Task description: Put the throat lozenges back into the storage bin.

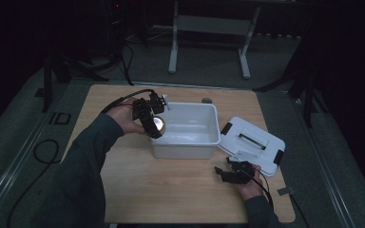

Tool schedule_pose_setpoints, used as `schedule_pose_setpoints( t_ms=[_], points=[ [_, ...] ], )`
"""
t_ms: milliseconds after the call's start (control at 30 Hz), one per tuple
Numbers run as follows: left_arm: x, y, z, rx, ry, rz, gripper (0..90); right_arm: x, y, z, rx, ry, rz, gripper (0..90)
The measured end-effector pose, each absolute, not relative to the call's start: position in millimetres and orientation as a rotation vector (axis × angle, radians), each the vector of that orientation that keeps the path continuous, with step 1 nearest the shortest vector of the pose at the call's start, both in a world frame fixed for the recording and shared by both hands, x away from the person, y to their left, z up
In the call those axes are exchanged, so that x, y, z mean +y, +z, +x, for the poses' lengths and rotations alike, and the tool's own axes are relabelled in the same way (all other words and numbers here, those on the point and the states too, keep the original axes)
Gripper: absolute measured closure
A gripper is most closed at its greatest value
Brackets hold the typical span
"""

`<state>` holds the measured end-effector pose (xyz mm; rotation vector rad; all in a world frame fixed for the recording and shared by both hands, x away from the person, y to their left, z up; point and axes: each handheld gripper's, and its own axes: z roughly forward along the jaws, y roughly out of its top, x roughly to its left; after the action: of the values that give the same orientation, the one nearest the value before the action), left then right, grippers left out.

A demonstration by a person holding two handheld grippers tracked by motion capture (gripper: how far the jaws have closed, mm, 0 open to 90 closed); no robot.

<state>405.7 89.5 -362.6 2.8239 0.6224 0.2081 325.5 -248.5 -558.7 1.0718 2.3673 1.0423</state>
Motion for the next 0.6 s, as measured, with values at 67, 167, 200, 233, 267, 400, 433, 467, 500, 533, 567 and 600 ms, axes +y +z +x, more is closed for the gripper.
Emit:
schedule_pose_setpoints(
  t_ms=[67, 167, 200, 233, 267, 400, 433, 467, 500, 533, 567, 600],
  points=[
    [87, -363, 407, 0.618, 0.205, 2.829, 20.6, -249, -559, 326, 2.367, 1.042, 1.072, 32.4],
    [84, -364, 407, 0.617, 0.196, 2.83, 20.6, -249, -559, 326, 2.367, 1.042, 1.072, 32.4],
    [83, -364, 408, 0.613, 0.197, 2.832, 20.6, -249, -559, 326, 2.367, 1.042, 1.072, 32.5],
    [82, -365, 409, 0.616, 0.194, 2.834, 20.6, -249, -559, 325, 2.367, 1.042, 1.073, 32.4],
    [81, -366, 409, 0.62, 0.191, 2.832, 20.6, -249, -559, 326, 2.367, 1.042, 1.072, 32.4],
    [79, -367, 410, 0.619, 0.183, 2.834, 20.6, -249, -559, 326, 2.367, 1.042, 1.072, 32.4],
    [78, -368, 410, 0.621, 0.182, 2.836, 20.6, -249, -559, 325, 2.367, 1.042, 1.072, 32.4],
    [78, -368, 411, 0.616, 0.182, 2.842, 20.6, -249, -559, 325, 2.367, 1.042, 1.072, 32.4],
    [78, -368, 411, 0.617, 0.184, 2.843, 20.6, -249, -559, 326, 2.368, 1.042, 1.071, 32.4],
    [77, -369, 411, 0.618, 0.183, 2.842, 20.6, -249, -559, 326, 2.368, 1.042, 1.072, 32.4],
    [77, -369, 411, 0.62, 0.182, 2.842, 20.6, -249, -559, 326, 2.367, 1.042, 1.072, 32.4],
    [76, -370, 412, 0.624, 0.18, 2.841, 20.6, -249, -559, 326, 2.368, 1.042, 1.072, 32.4]
  ],
)
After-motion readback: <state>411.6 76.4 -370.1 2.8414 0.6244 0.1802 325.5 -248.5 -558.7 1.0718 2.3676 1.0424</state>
